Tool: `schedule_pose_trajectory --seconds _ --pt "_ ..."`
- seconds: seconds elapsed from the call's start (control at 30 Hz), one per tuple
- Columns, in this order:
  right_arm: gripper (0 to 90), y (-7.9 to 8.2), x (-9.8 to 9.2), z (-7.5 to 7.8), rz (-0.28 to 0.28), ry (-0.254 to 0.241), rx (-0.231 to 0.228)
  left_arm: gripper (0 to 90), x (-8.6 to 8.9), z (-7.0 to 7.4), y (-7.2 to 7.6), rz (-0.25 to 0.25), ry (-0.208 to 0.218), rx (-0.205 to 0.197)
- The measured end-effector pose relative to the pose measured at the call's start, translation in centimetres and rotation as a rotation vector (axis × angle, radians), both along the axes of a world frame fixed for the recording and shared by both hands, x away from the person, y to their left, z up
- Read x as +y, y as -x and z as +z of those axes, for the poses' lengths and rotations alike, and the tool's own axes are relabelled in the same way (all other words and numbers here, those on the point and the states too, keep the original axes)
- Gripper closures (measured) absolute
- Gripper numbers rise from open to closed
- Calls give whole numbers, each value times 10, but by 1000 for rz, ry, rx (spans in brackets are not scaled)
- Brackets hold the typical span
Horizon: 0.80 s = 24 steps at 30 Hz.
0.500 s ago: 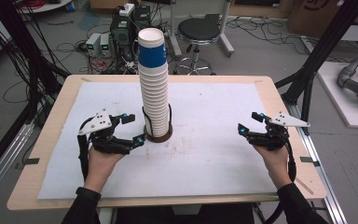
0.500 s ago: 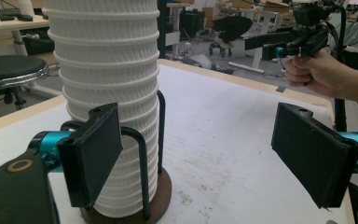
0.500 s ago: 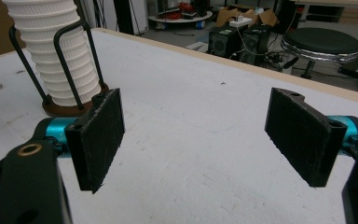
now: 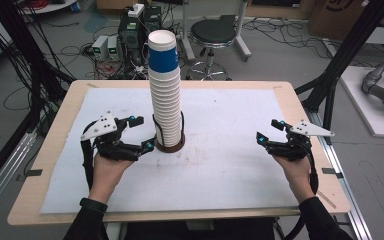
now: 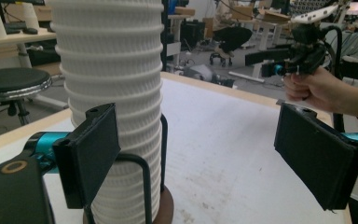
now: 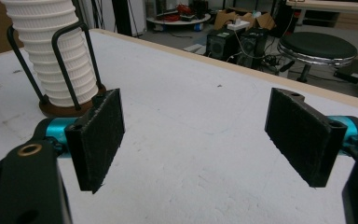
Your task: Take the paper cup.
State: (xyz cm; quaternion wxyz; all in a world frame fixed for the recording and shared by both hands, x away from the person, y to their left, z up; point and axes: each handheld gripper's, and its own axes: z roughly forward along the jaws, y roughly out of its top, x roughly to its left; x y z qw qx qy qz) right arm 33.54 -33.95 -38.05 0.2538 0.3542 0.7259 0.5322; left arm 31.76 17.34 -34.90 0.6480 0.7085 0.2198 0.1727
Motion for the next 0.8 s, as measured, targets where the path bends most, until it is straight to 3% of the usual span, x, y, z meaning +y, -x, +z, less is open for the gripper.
schedule_pose_trajectory --seconds 0.37,0.6,0.8 --pt "202 4 -2 2 -8 1 -8 110 -5 29 -9 -4 10 -13" --pt "202 3 0 2 -2 3 -7 99 -6 41 -16 -2 23 -11" --pt "202 4 0 1 2 9 -5 91 -9 49 -25 17 7 -12"
